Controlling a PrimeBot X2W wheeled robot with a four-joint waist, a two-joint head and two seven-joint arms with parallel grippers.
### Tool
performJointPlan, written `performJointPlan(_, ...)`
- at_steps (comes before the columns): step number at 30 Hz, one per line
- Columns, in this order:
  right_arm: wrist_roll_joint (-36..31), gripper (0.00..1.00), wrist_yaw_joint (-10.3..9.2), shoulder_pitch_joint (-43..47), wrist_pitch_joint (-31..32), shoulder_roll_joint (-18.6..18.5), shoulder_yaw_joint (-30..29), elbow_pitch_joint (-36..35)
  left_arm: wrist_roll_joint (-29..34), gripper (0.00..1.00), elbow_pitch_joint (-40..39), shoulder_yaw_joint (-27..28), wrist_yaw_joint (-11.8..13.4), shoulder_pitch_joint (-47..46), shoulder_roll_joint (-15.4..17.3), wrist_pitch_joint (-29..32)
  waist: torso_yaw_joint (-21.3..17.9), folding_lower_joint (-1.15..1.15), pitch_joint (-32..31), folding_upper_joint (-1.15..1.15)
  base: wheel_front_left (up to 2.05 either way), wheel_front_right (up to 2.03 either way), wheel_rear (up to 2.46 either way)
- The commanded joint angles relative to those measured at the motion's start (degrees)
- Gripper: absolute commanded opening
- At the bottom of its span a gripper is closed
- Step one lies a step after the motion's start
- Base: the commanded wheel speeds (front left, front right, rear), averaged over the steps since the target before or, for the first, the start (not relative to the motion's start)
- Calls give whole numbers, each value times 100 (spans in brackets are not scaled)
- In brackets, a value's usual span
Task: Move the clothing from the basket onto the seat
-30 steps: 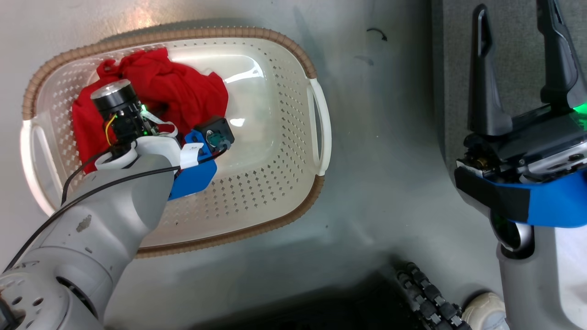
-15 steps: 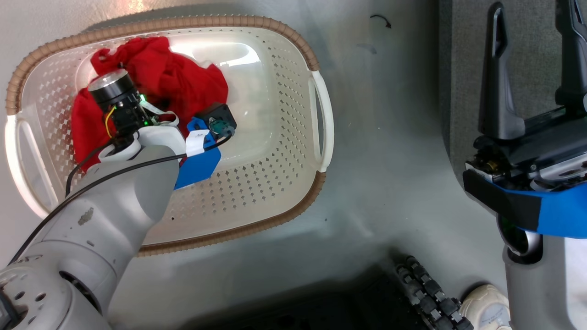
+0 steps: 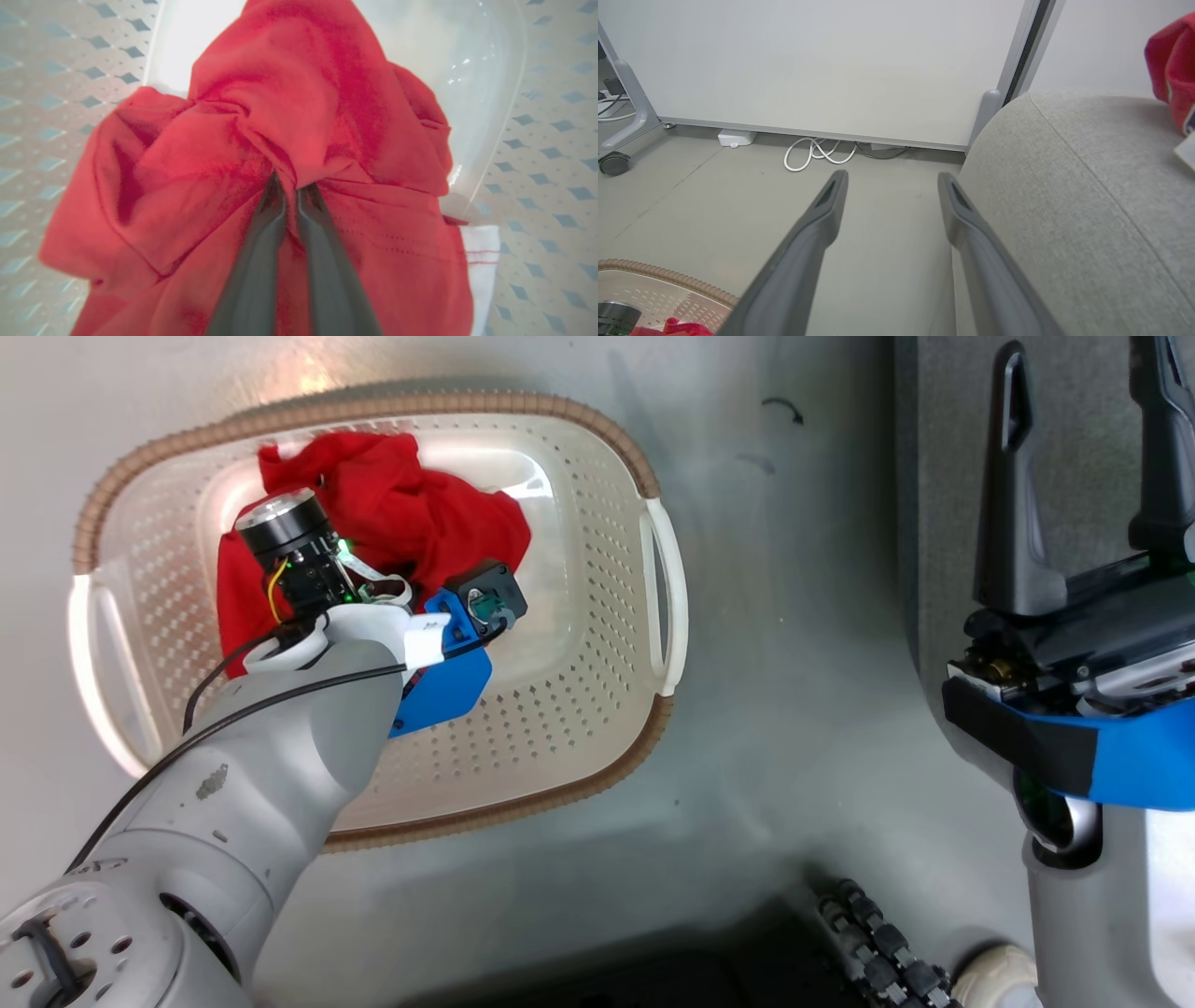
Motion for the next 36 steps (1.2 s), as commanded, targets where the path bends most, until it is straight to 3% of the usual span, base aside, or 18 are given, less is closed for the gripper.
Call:
performJointPlan(1,3,100,3,-72,-5,16,9,44,-58,0,-23,-13,1,-30,-14,-124,49,0,-135,0,0,0,0)
performJointPlan(8,1,100,3,-7,-4,-25,-32,240,-353,0,-134,-13,1,176,62,-752,194,0,-672,0,0,0,0)
performJointPlan(18,54,100,3,273,-4,-95,-137,642,-801,0,-242,-13,1,551,-71,-1434,365,0,-1623,0,0,0,0)
performJointPlan(29,110,100,3,648,-4,-135,-159,1000,-1327,0,-421,-13,1,948,-171,-1978,522,0,-2610,0,0,0,0)
performJointPlan(36,114,100,3,979,-4,-149,-220,1194,-1975,0,-720,-2,1,1149,-97,-2235,667,0,-3304,0,0,0,0)
